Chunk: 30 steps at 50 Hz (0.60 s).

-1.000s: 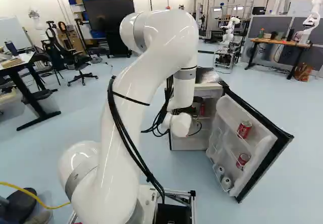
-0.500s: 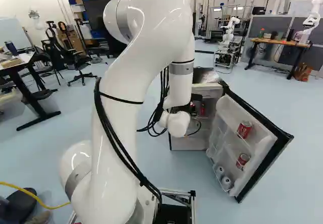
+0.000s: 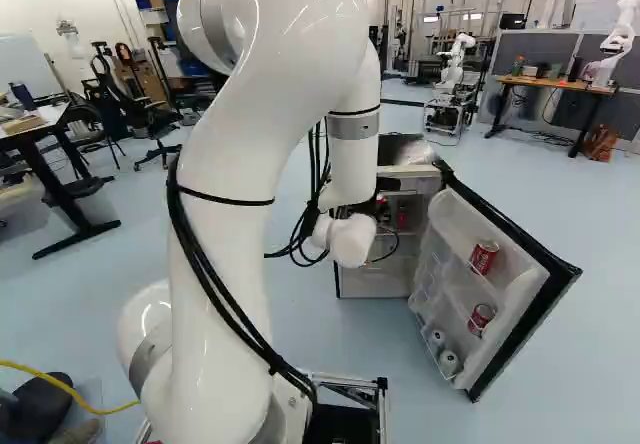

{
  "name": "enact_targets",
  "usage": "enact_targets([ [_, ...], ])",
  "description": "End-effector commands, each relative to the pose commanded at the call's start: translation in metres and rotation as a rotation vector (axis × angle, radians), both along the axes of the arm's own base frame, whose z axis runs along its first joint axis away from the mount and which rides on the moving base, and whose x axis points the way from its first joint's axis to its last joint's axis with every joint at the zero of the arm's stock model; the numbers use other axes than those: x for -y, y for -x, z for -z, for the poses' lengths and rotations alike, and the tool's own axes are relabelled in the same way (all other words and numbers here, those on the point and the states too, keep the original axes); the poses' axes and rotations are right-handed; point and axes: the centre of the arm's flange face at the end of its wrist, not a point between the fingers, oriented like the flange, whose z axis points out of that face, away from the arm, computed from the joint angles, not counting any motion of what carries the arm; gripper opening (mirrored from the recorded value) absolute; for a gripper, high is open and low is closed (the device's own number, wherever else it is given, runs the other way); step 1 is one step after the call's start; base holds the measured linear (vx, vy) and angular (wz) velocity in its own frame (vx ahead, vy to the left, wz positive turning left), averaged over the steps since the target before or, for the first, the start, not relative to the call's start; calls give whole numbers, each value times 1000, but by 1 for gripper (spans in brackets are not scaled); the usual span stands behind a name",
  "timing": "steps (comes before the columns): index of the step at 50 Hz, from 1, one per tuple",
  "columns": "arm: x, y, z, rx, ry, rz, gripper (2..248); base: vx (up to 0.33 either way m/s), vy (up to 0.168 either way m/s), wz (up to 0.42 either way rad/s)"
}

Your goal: Grab a drink from the fridge

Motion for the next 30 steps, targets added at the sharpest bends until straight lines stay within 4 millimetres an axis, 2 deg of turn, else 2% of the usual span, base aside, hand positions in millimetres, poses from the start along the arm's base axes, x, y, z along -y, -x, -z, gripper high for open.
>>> enact_targets([
  [30, -2, 3, -33, 55, 34, 0, 95, 0, 0, 0],
])
